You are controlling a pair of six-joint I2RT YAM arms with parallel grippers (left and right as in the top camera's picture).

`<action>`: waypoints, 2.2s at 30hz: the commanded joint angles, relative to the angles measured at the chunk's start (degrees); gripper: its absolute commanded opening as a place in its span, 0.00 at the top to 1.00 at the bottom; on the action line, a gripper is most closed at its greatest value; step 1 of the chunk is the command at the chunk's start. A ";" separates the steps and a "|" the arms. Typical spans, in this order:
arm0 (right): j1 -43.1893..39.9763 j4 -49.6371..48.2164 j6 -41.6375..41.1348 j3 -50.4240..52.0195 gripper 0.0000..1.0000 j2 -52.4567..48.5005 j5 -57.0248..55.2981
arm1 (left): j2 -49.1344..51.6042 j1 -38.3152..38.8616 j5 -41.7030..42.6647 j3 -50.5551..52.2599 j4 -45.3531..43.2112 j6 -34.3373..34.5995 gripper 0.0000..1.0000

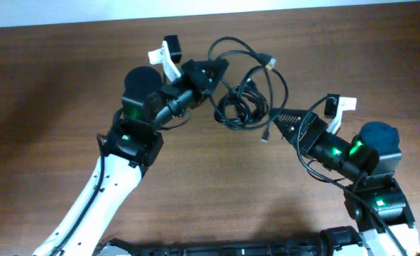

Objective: Untangle cables

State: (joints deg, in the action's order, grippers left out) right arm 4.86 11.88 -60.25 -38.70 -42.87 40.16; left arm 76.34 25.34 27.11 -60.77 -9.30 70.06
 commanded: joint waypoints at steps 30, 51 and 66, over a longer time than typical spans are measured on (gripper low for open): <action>-0.02 28.06 12.04 -0.63 0.96 -6.73 -23.69 | -1.31 -0.48 -4.37 -1.42 4.26 -27.39 0.24; -0.07 24.96 10.25 -0.66 0.96 -12.63 -11.80 | -0.79 14.80 3.52 -1.27 34.40 -92.41 0.01; -0.02 17.88 7.41 -0.66 0.96 -12.63 -2.58 | 7.10 23.37 2.97 -1.27 23.06 -91.36 0.31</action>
State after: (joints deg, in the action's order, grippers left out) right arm 4.86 30.13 -52.80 -38.79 -55.68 35.03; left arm 81.84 48.71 30.76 -61.84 14.98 -21.65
